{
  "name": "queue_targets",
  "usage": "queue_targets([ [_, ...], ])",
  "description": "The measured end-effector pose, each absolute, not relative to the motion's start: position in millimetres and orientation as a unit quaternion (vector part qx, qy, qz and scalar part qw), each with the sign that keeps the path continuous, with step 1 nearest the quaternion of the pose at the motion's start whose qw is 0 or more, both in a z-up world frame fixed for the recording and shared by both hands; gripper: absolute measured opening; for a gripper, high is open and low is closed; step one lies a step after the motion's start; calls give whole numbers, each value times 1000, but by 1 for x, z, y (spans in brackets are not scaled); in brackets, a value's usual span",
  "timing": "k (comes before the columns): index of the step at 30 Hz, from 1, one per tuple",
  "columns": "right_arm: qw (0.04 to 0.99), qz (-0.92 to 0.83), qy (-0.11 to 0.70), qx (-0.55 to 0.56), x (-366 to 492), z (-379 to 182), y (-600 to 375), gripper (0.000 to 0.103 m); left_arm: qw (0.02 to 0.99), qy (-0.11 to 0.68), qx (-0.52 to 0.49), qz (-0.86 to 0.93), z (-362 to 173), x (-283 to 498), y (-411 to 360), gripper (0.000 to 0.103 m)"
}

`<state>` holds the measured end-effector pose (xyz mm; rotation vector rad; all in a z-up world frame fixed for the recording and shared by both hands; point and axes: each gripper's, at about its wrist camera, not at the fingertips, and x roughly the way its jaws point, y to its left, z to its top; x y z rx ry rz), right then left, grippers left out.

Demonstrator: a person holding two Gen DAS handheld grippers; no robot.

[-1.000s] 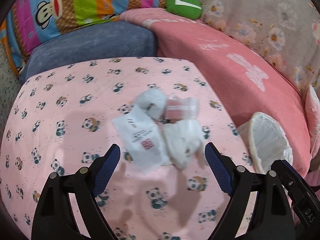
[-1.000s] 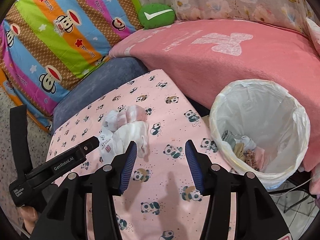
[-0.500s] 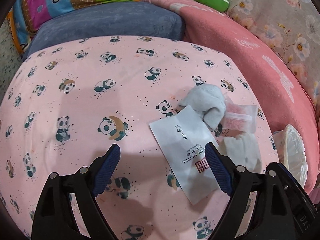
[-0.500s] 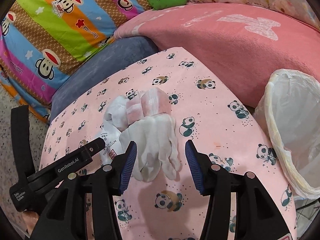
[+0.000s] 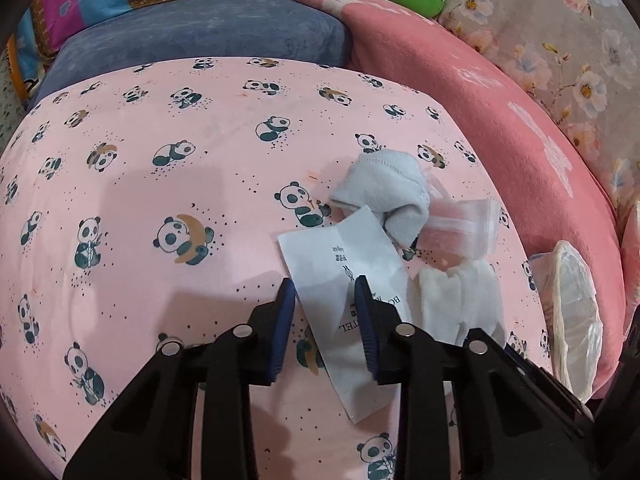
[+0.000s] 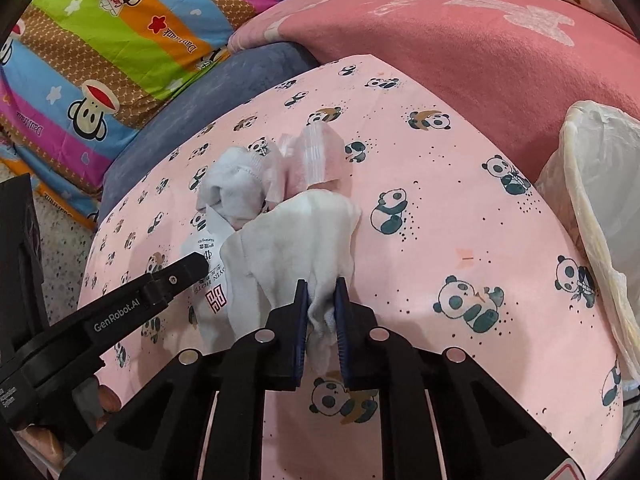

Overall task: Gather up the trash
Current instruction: 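Grasp the white glove with the right tool while the left tool grasps the white paper card, then lift the white glove and paper card and carry them toward the wastebasket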

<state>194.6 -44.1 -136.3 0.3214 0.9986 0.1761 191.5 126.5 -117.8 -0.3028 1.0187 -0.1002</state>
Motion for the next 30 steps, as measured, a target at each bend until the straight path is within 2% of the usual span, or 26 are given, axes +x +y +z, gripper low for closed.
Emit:
queue_targets([
  [7, 861, 88, 471, 170, 168, -133, -47, 13, 863, 481, -143, -51, -108, 177, 121, 16],
  [18, 873, 80, 442, 188, 128, -105, -74, 13, 871, 471, -118, -70, -85, 151, 94, 12],
  [20, 875, 79, 438, 189, 123, -100, -78, 13, 872, 470, -114, -76, -81, 147, 89, 6],
  [30, 880, 65, 425, 200, 101, -81, -105, 13, 874, 467, -92, -98, -69, 124, 63, 6],
])
